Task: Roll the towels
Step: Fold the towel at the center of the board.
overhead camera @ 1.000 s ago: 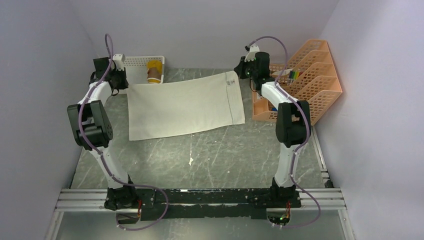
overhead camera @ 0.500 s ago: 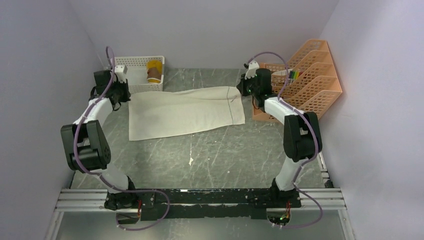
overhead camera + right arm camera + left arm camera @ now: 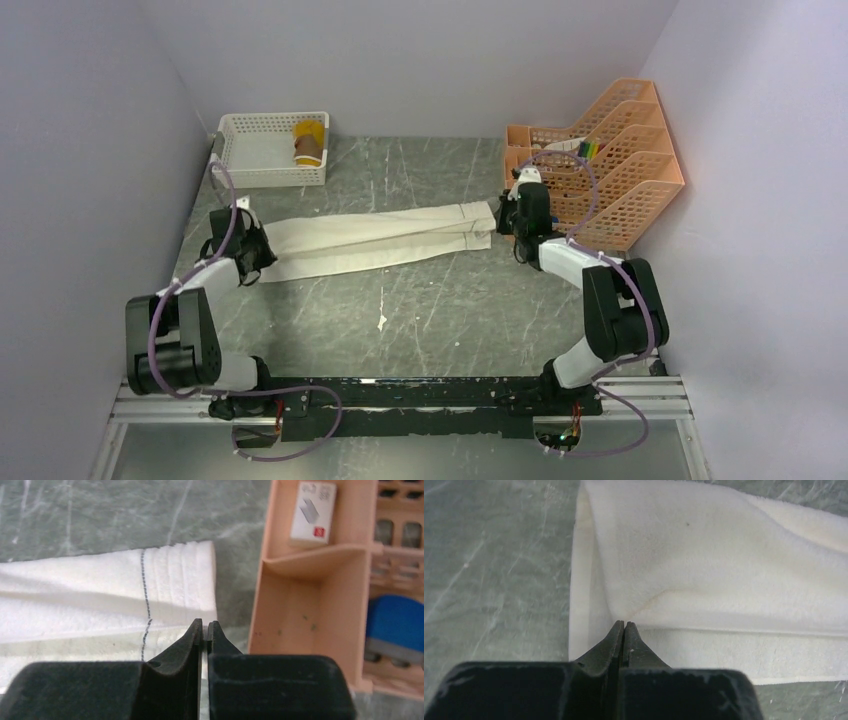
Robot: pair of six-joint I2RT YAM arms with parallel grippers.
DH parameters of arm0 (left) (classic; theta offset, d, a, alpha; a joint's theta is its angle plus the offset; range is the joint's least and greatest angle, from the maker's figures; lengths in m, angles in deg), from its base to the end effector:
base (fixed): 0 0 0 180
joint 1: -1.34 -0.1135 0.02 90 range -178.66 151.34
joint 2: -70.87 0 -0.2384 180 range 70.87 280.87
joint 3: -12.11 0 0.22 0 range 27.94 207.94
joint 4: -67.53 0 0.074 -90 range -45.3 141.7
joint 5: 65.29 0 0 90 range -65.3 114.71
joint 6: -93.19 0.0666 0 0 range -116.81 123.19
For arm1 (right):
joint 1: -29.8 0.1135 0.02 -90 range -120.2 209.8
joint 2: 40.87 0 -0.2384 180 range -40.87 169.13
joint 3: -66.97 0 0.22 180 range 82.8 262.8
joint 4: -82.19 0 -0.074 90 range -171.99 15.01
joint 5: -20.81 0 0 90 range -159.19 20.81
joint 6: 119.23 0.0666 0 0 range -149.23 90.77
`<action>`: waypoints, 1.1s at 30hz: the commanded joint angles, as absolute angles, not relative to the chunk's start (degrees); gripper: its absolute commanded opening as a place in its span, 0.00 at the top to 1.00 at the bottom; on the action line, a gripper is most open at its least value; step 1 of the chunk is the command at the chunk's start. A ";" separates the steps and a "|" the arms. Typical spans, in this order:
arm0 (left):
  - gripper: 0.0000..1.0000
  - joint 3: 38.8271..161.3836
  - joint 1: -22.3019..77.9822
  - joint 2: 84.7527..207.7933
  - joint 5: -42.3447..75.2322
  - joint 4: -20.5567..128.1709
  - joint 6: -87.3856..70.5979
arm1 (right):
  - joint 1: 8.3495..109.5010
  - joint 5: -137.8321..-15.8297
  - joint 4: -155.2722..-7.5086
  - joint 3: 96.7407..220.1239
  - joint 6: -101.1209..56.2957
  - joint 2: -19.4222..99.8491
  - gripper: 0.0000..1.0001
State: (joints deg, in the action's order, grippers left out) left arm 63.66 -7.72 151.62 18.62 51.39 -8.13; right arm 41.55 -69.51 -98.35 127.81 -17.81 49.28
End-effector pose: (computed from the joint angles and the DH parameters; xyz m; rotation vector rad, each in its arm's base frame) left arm 0.2700 0.0359 0.1417 -0.3668 2.3324 -0.1447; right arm 0.3286 0.0687 0.1765 -0.0094 2.0827 0.2532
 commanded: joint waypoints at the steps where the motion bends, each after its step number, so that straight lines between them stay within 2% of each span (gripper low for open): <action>1: 0.93 59.26 -7.36 144.90 24.12 57.41 -13.55 | 41.73 -59.92 -100.32 124.52 -14.30 45.89 1.00; 10: 0.93 55.85 -7.36 136.72 29.79 56.72 -14.74 | 41.79 -59.58 -103.63 119.96 -13.98 40.77 1.00; 16: 0.93 55.91 -7.54 137.00 30.31 58.36 -14.60 | 42.63 -62.41 -107.54 120.88 -18.15 41.68 1.00; 21: 0.93 64.67 -8.24 142.57 26.53 56.36 -12.16 | 42.89 -64.62 -105.94 130.47 -27.30 47.30 1.00; 26: 0.93 78.18 -8.64 150.12 23.38 52.42 -8.45 | 42.89 -67.85 -115.06 135.85 -38.45 53.60 1.00; 33: 0.93 89.71 -9.54 158.52 20.63 50.72 -4.97 | 42.79 -84.82 -120.29 143.52 -54.67 62.60 1.00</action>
State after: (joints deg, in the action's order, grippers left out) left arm 85.63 -8.31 155.25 23.03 52.24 -8.50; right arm 43.10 -74.84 -115.07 139.53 -42.64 59.14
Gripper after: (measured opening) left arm 0.075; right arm 0.022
